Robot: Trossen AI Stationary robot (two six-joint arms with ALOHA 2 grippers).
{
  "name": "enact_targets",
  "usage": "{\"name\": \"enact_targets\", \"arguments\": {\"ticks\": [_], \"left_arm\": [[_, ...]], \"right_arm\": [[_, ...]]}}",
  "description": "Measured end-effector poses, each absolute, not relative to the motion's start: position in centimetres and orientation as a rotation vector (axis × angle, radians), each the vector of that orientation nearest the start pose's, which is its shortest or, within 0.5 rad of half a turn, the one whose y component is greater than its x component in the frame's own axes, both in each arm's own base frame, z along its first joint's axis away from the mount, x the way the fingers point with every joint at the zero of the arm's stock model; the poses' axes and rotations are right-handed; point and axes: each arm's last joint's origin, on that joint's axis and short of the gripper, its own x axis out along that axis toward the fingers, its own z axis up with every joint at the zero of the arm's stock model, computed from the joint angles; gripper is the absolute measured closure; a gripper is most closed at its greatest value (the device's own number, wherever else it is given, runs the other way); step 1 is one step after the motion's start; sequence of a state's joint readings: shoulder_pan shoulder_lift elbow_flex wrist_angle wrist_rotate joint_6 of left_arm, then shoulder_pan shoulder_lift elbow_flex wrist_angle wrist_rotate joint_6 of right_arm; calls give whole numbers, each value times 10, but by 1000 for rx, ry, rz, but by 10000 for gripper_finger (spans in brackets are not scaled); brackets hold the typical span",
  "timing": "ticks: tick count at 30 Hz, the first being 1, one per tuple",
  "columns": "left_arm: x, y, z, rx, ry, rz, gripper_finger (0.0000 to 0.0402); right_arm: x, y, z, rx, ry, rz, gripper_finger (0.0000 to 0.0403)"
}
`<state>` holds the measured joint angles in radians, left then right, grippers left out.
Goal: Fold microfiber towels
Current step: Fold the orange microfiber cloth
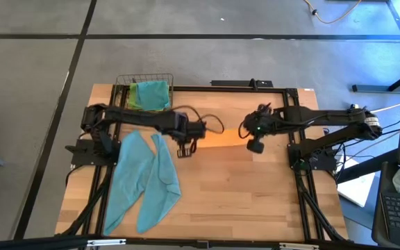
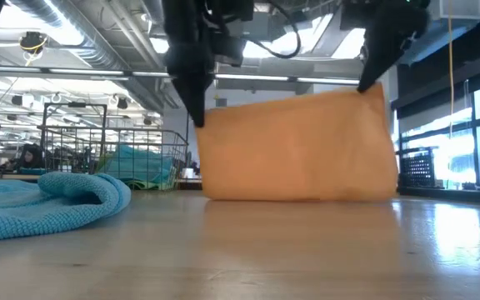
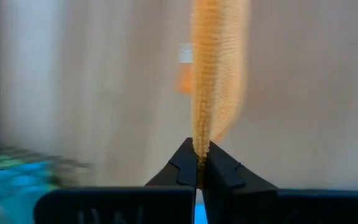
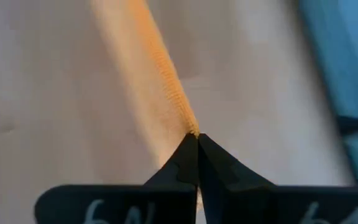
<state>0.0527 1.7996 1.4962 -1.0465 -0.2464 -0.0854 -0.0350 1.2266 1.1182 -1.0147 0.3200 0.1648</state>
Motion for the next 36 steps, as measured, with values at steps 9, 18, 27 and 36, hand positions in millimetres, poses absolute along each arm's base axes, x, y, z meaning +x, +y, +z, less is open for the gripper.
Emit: {"name": "enact_targets", "arguments": {"ticks": [9, 18, 27, 36], "left_arm": [[342, 98, 257, 4, 1322, 490, 401], [333, 123, 267, -158, 1297, 568, 401], [341, 40, 227, -238, 1361, 350, 401], [324, -22, 161, -408, 1365, 284, 402]], "right_arm": [[222, -26, 302, -82, 1064, -596, 400], [228, -25, 285, -87, 986, -617, 400], [213, 12, 190, 163, 1097, -280, 400], [204, 32, 158, 305, 1024, -195, 400]]}}
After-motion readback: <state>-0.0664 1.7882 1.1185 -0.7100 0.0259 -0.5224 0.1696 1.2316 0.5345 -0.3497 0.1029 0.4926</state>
